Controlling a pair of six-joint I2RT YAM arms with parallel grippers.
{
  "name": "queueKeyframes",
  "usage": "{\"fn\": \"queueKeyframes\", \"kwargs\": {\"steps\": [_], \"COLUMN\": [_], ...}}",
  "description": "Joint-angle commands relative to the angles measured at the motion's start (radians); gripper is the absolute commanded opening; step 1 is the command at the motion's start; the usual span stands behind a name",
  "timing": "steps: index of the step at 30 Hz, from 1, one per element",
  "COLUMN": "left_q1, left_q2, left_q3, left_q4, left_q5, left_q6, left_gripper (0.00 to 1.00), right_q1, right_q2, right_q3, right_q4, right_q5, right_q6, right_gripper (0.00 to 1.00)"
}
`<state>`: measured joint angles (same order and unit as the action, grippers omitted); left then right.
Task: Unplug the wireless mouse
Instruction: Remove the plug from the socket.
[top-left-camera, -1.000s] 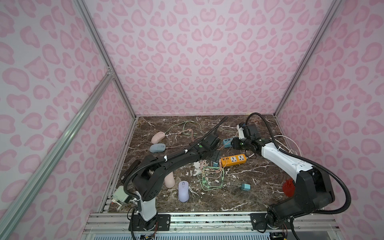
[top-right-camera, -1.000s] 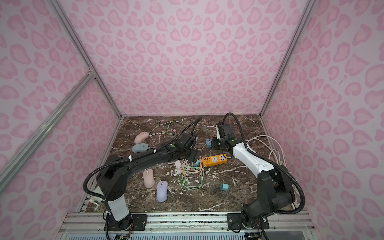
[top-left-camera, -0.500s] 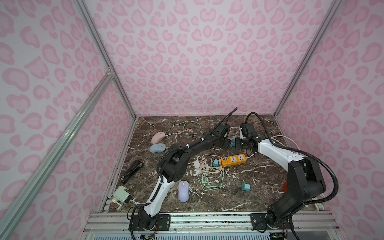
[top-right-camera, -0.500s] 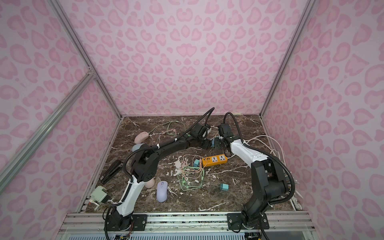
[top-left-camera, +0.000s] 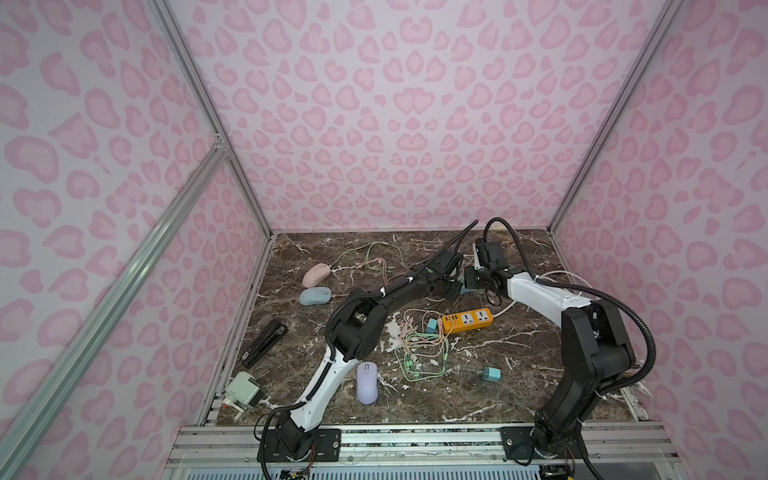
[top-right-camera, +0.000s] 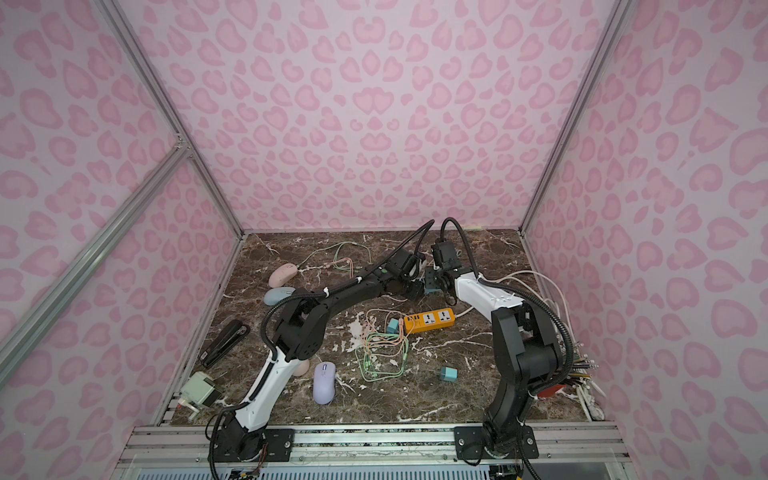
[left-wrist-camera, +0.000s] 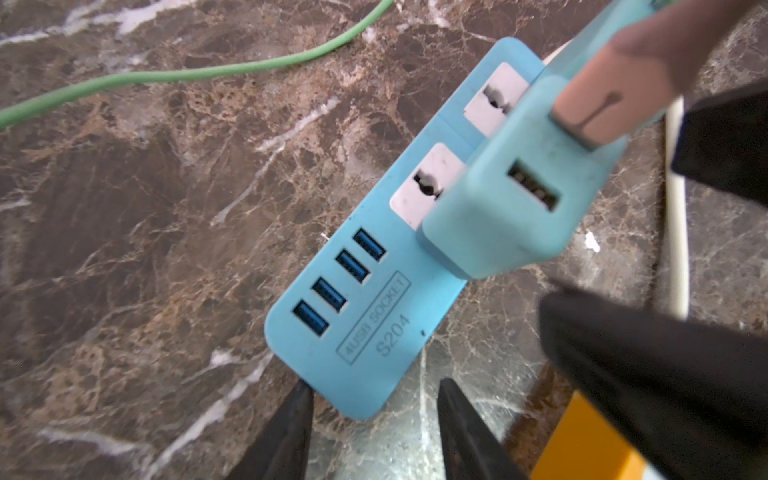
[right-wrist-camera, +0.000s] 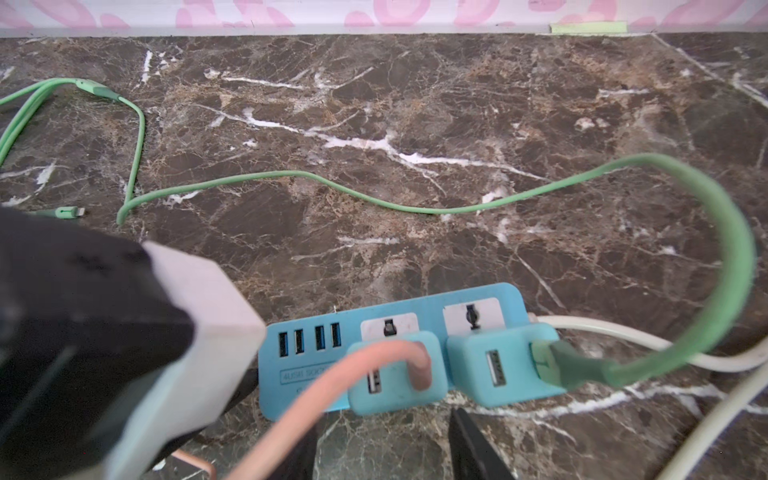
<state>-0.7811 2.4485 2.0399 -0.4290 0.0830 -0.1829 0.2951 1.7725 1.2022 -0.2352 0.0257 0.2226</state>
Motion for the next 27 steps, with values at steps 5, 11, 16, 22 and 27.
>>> {"fn": "queueKeyframes", "kwargs": {"steps": [5,11,16,22,27], "left_q1": [-0.004,-0.009,-0.01,-0.01,-0.005], "left_q2": [0.008,-0.008,-0.017,-0.122,-0.322], "left_q3": [-0.01,-0.033,-0.039,-0.115,-0.295], "left_q4": [-0.017,-0.019,-0.028,-0.009,0.055], "left_q5": [0.014,0.01,0.008,0.035,0.095], "left_q6": [0.008,0.012,0.017,-0.005,-0.021], "left_gripper": [0.49,0.48,0.48,0.48,0.51], "right_q1": [0.002,0.003,0.004,0.006,0.006], "right_q2": [0.037,0.058,0.071,0.074,0.076], "right_q3": [0.005,0.006,0.006,0.005,0.001], "right_q4": [0.062,0.076,0.085,0.108,0.129], "right_q5": [0.011,0.047,0.066,0.057,0.046], "right_q6": [-0.008,-0.008,-0.017,-0.034,-0.04], "right_gripper": [0.49,0.46,0.48,0.57,0.45]}}
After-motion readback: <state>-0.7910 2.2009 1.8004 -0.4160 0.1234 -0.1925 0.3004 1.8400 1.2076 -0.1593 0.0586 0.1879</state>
